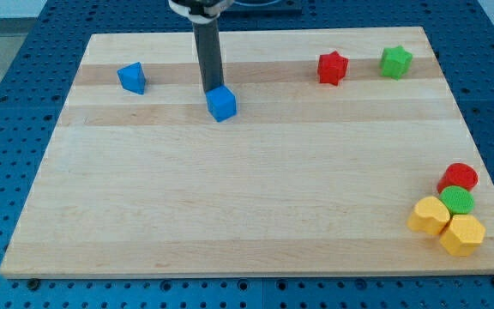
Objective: Move the blue cube towards the left side of the group of blocks
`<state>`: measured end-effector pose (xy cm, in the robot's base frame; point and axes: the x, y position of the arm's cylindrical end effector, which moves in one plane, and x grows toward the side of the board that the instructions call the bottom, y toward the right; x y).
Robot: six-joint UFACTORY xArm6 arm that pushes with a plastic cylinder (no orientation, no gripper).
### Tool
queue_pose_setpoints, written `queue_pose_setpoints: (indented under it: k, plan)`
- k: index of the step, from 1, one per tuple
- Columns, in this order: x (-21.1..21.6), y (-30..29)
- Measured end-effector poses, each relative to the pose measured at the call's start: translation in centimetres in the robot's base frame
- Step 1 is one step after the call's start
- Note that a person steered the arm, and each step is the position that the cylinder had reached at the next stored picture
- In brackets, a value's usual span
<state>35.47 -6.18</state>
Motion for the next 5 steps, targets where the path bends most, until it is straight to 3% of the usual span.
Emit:
queue_pose_setpoints:
  k: [2,3,5]
  plan:
    - [8.8,7.3]
    - [10.5,8.7]
    - [3.0,9.0]
